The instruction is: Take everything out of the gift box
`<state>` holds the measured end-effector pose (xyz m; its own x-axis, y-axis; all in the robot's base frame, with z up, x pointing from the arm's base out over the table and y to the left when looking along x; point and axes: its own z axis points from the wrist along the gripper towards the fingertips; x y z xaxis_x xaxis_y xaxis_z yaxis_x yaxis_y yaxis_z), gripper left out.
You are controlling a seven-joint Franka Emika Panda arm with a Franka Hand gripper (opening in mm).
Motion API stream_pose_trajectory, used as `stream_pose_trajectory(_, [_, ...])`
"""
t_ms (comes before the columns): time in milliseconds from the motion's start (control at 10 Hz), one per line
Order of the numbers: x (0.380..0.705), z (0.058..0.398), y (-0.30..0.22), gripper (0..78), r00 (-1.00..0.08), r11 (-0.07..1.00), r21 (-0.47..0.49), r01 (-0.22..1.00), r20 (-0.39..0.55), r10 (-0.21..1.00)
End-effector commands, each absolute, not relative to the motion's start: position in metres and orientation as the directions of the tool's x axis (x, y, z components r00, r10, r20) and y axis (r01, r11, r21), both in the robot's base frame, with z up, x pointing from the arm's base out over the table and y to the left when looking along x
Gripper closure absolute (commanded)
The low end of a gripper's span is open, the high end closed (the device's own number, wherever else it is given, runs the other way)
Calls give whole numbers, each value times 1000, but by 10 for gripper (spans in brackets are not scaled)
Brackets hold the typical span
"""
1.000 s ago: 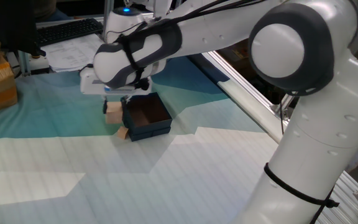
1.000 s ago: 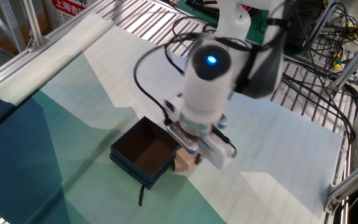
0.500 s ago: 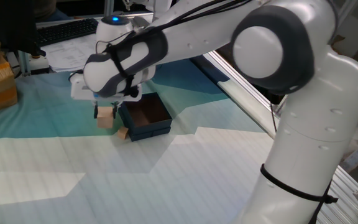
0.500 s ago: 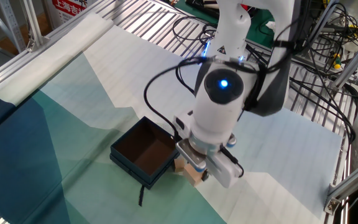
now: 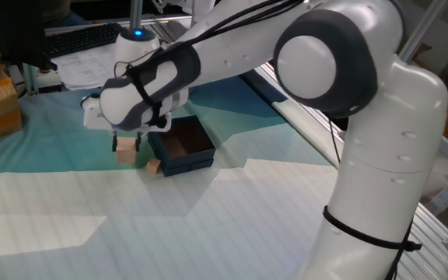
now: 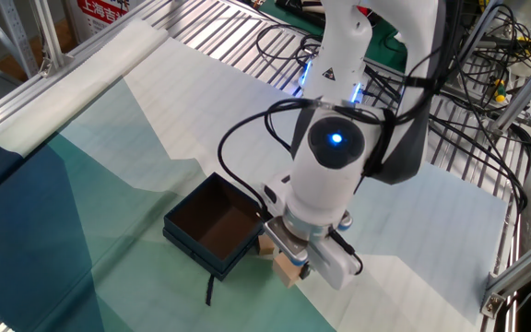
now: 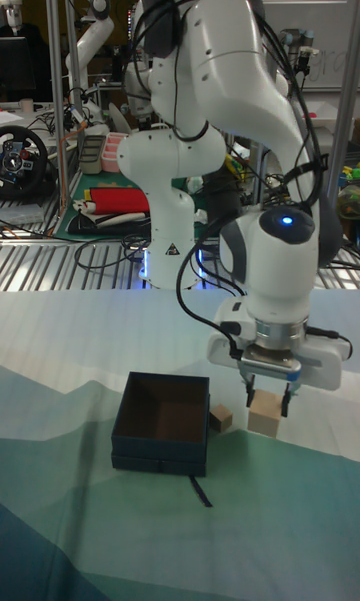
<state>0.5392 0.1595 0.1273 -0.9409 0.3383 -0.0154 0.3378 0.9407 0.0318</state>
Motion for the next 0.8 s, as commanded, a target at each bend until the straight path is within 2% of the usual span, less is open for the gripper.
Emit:
stream_pose_trajectory(100, [539,121,163,764,-940,940,31,338,-37,339])
stream_pose_trajectory(800, [538,105,164,764,-950,953,12,302,-75,302])
